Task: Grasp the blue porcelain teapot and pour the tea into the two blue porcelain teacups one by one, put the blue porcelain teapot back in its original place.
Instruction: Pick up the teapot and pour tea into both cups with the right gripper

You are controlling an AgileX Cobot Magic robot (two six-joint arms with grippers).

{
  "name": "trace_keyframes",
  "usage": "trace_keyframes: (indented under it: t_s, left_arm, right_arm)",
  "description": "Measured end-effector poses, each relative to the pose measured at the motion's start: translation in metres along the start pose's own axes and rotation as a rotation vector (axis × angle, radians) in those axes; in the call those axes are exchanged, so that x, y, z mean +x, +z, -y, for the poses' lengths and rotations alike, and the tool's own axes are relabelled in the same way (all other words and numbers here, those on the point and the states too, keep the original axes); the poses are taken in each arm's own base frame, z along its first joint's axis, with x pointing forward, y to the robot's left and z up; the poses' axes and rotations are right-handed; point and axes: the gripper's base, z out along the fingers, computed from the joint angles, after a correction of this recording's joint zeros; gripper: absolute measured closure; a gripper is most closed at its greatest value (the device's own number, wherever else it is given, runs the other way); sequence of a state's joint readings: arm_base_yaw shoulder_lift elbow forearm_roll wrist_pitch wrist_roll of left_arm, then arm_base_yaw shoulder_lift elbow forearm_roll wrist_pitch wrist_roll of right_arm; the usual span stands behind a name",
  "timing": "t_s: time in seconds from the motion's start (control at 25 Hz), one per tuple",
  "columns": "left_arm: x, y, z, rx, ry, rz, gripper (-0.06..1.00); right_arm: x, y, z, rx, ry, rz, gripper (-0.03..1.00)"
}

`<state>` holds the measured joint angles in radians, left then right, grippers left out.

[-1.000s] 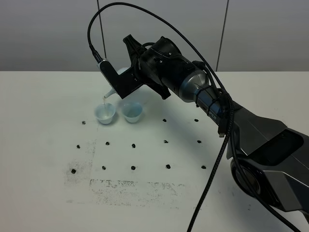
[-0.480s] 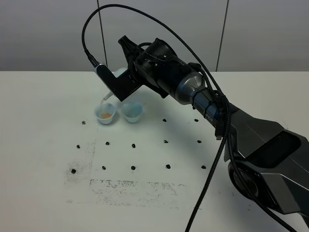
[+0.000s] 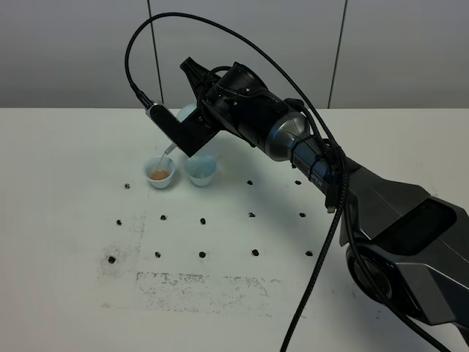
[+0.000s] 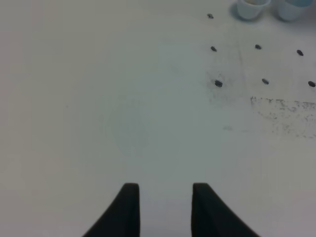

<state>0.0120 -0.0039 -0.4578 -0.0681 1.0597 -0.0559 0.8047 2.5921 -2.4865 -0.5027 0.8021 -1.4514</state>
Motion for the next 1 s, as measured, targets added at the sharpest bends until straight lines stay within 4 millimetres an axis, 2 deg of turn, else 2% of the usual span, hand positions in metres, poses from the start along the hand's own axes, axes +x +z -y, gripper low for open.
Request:
trace_keyframes:
  t_s: [1.0]
  left_arm:
    - [0.0000,0.0000,0.0000,0.000,0.000,0.000,0.66]
  right_arm:
    - [-0.0025,-0.0029,0.0076,0.062,-0.141,-0.050,0.93]
